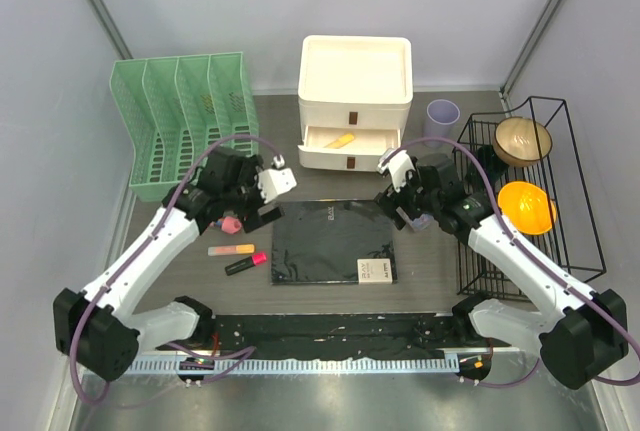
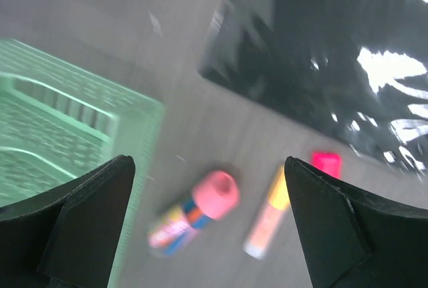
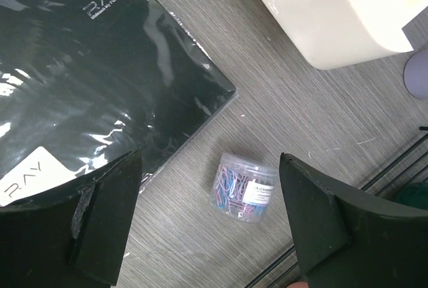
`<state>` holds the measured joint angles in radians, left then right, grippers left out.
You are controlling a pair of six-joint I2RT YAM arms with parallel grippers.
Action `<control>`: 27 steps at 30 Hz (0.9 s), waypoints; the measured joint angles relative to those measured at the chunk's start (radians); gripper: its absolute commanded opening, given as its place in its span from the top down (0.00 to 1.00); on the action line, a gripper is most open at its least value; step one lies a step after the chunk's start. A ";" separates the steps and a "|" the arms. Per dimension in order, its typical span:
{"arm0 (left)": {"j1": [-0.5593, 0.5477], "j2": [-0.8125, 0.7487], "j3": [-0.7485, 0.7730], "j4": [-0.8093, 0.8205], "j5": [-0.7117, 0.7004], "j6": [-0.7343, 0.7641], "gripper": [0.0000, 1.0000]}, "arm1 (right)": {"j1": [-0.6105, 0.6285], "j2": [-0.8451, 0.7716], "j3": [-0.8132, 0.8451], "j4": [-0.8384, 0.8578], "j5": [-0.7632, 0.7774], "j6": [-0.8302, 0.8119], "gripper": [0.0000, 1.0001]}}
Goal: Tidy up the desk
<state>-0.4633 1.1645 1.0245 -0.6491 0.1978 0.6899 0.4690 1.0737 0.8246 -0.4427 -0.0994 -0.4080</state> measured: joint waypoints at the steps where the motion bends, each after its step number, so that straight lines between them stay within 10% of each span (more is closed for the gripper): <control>1: 0.009 -0.026 -0.045 -0.015 0.005 0.003 0.00 | 0.000 0.000 0.000 -0.002 -0.003 0.000 0.13; 27: 0.365 -0.015 -0.380 -0.082 0.035 0.307 0.07 | 0.000 0.033 0.000 -0.028 -0.042 0.000 0.14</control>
<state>-0.0978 1.1492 0.6449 -0.7307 0.2325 0.9966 0.4690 1.1065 0.8246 -0.4706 -0.1417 -0.4080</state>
